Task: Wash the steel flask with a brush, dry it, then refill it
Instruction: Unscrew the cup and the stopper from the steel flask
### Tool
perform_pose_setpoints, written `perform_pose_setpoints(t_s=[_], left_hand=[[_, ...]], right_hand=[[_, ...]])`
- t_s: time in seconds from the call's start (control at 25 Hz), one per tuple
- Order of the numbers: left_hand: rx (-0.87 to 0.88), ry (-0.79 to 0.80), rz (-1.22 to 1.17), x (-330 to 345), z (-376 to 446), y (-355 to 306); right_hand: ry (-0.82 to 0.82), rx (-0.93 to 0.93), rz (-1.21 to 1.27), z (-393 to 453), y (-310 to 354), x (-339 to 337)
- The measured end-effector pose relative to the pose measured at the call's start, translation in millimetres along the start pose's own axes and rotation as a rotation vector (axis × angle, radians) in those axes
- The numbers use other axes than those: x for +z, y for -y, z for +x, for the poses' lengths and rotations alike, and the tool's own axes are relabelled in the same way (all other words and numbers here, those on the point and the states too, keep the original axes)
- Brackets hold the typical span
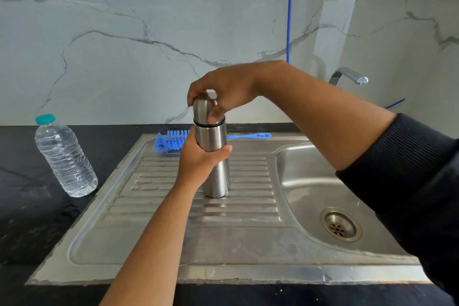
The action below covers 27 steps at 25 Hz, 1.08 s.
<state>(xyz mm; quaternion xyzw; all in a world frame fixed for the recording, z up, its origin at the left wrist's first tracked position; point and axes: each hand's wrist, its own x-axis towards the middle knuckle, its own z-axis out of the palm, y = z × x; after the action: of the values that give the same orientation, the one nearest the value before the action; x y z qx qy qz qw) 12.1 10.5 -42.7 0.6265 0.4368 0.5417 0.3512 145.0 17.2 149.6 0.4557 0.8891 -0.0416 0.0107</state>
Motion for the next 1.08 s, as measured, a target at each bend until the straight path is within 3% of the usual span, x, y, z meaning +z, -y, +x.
perform_pose_setpoints(t_s=[0.2, 0.36, 0.48, 0.6, 0.68, 0.76, 0.84, 0.96, 1.08], left_hand=[[0.008, 0.017, -0.007, -0.2, 1.4, 2.4], [-0.003, 0.004, -0.01, 0.6, 1.5, 3.6], [-0.014, -0.033, -0.01, 1.9, 0.8, 2.0], [-0.016, -0.052, -0.005, 3.7, -0.2, -0.5], [-0.003, -0.044, 0.002, 3.2, -0.5, -1.4], [0.005, -0.038, 0.0, 2.5, -0.2, -0.2], [0.008, -0.039, 0.001, 1.8, 0.5, 1.9], [0.014, -0.039, 0.007, 1.7, 0.3, 2.8], [0.021, -0.051, 0.008, 1.3, -1.1, 0.7]], right_hand=[[-0.04, -0.018, 0.043, -9.2, 3.8, -20.2], [-0.263, 0.033, 0.191, -28.7, -2.5, -17.7], [-0.54, 0.088, 0.633, -49.3, -22.5, 32.6], [-0.743, 0.274, 1.007, -66.5, -40.8, 105.1], [-0.837, 0.413, 1.221, -73.8, -44.7, 155.8], [-0.831, 0.533, 1.404, -77.3, -45.7, 193.2], [-0.753, 0.598, 1.378, -77.1, -46.4, 213.4], [-0.699, 0.644, 1.084, -77.0, -46.0, 224.9], [-0.653, 0.664, 0.973, -80.2, -46.5, 231.6]])
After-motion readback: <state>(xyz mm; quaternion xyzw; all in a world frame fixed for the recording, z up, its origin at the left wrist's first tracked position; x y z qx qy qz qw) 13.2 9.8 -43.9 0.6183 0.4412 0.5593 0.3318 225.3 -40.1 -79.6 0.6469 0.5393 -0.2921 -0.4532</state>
